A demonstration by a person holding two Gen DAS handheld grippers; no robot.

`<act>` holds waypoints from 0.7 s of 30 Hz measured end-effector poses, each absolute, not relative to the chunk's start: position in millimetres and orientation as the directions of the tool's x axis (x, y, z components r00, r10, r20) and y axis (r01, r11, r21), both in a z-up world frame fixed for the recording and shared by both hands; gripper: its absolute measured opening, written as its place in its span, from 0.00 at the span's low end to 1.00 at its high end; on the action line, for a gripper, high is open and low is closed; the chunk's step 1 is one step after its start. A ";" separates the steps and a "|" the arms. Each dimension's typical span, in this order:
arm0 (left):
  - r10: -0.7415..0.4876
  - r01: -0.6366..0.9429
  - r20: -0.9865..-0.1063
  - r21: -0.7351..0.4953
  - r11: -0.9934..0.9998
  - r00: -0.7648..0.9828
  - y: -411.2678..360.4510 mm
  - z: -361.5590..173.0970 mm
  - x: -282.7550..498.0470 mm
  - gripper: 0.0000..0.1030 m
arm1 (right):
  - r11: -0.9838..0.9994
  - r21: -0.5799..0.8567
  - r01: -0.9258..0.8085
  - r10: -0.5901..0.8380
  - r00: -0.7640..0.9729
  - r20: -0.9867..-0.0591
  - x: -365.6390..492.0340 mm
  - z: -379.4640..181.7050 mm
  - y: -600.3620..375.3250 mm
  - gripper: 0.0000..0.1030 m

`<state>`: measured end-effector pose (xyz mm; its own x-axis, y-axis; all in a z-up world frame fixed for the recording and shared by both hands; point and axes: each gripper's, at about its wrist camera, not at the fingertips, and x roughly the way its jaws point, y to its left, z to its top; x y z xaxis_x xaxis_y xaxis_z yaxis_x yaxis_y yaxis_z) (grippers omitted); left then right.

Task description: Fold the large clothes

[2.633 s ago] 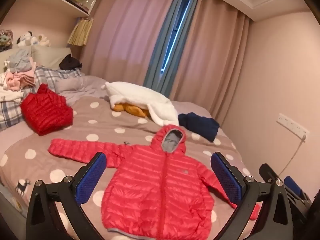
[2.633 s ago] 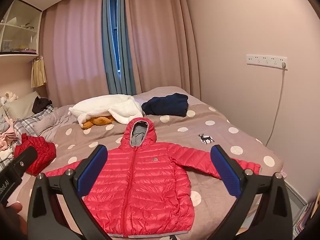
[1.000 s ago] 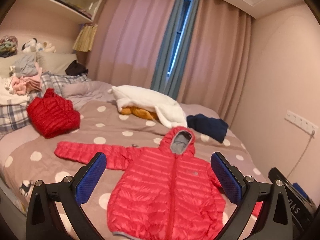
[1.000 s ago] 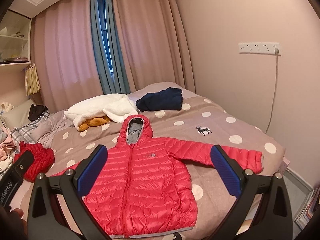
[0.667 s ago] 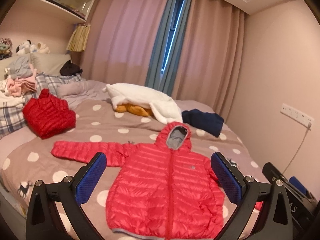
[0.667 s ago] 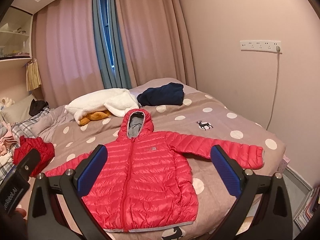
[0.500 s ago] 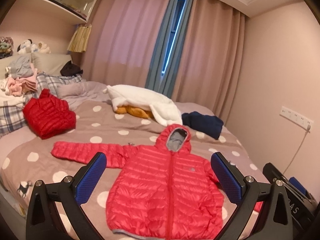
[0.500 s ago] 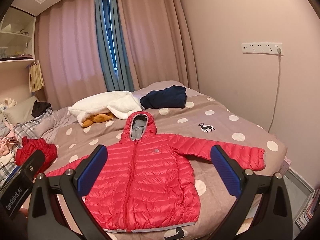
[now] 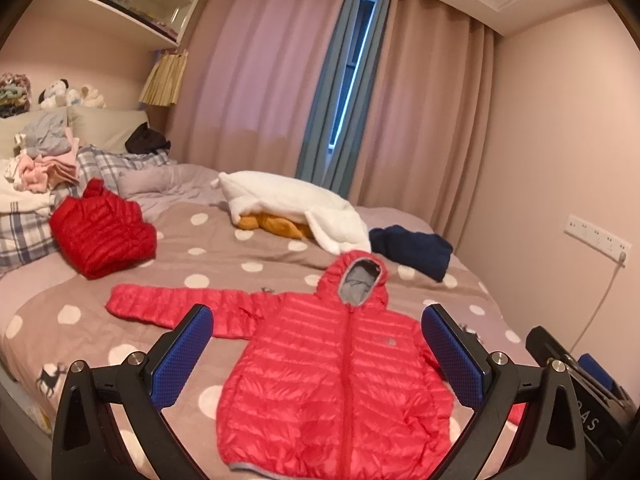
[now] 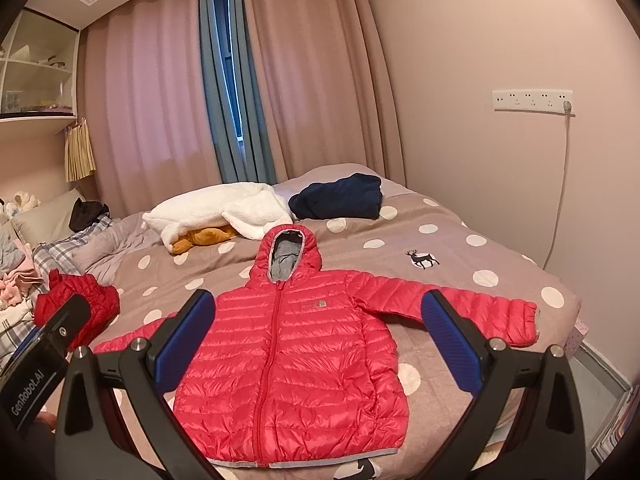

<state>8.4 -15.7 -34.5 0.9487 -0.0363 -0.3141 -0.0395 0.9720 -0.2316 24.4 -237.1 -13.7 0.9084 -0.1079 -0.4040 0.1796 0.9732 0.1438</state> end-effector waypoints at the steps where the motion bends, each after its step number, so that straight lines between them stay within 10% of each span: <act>1: -0.033 -0.042 -0.315 -0.229 0.973 0.948 -15.9 -34.7 8.3 1.00 | 0.973 0.146 0.181 -0.108 0.908 -0.406 24.9 -14.2 -236.5 1.00; 21: -0.040 -0.042 -0.347 -0.226 0.973 0.937 -18.2 -37.1 13.4 1.00 | 0.968 0.151 0.201 -0.119 0.896 -0.428 25.7 -21.9 -239.8 1.00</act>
<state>13.4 -18.2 -37.1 0.9369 -0.0404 -0.3472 -0.0417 0.9733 -0.2257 25.7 -239.8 -21.9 0.8960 -0.1188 -0.4278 0.2006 0.9679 0.1514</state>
